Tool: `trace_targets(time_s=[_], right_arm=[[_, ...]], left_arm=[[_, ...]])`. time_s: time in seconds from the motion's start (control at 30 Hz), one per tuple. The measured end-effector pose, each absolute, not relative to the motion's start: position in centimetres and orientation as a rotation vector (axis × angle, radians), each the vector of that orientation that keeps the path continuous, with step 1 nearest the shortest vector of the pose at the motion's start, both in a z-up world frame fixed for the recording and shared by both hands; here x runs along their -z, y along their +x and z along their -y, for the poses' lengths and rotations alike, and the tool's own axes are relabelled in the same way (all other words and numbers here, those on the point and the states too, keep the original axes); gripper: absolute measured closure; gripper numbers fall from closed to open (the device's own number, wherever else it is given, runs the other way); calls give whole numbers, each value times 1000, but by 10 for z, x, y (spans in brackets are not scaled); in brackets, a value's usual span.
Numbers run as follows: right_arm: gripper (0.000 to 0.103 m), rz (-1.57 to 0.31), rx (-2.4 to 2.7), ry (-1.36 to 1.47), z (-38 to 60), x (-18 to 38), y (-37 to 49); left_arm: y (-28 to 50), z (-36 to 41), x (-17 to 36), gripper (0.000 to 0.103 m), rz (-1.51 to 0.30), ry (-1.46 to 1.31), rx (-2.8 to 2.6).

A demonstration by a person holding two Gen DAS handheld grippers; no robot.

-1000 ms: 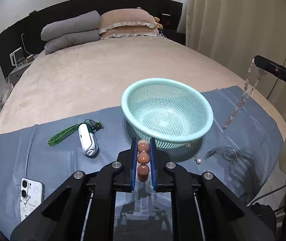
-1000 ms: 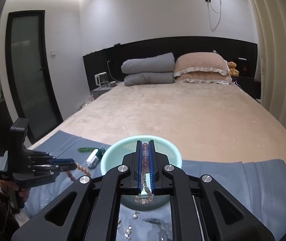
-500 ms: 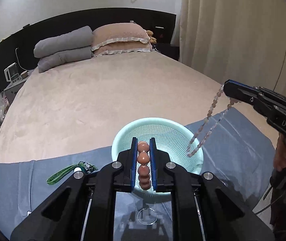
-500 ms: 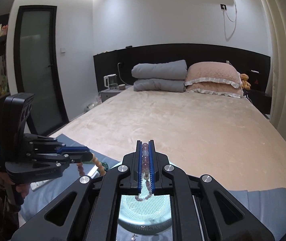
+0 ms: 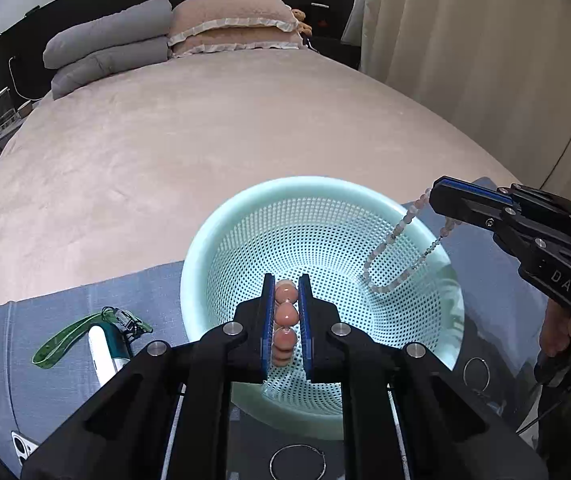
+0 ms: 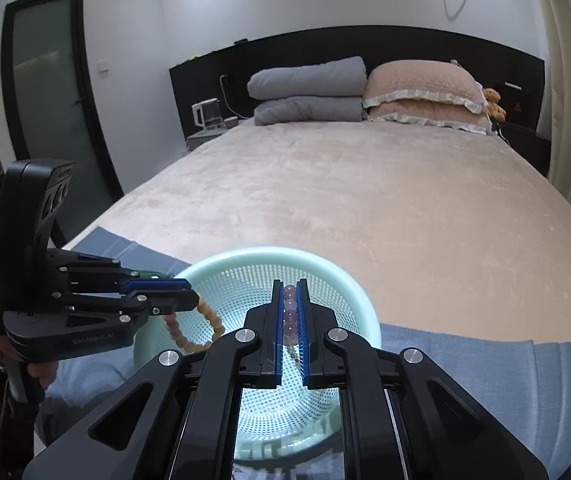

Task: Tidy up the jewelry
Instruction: 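Carry bracelet and necklace over the green basket and open both tools to drop them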

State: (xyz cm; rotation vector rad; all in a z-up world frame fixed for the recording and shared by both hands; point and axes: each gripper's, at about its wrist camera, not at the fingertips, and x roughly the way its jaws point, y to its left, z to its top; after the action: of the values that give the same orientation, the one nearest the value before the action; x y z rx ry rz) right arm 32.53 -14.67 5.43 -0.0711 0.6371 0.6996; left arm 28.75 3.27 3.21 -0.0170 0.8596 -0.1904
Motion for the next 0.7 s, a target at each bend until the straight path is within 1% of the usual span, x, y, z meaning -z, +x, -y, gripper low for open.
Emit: trace_targets(time_s=[0.13, 0.3, 0.4, 0.43, 0.63, 0.67, 0.7], right_arm=[[97, -674, -700, -64, 145, -35, 330], [97, -701, -696, -77, 140, -24, 329], [96, -708, -694, -86, 139, -22, 327], [94, -706, -689, -93, 138, -22, 326], [94, -681, -680, -80, 145, -30, 318], [94, -679, -678, -77, 148, -31, 316], [94, -678, -675, -74, 151, -33, 315]], left_arm=[[291, -32, -18, 91, -884, -21, 196], [292, -32, -12, 91, -892, -17, 179], [288, -33, -13, 91, -890, -13, 173], [287, -33, -13, 91, -889, -12, 174], [279, -34, -17, 90, -885, -4, 168], [276, -35, -19, 89, -881, -5, 168], [274, -36, -21, 83, -876, -3, 167]])
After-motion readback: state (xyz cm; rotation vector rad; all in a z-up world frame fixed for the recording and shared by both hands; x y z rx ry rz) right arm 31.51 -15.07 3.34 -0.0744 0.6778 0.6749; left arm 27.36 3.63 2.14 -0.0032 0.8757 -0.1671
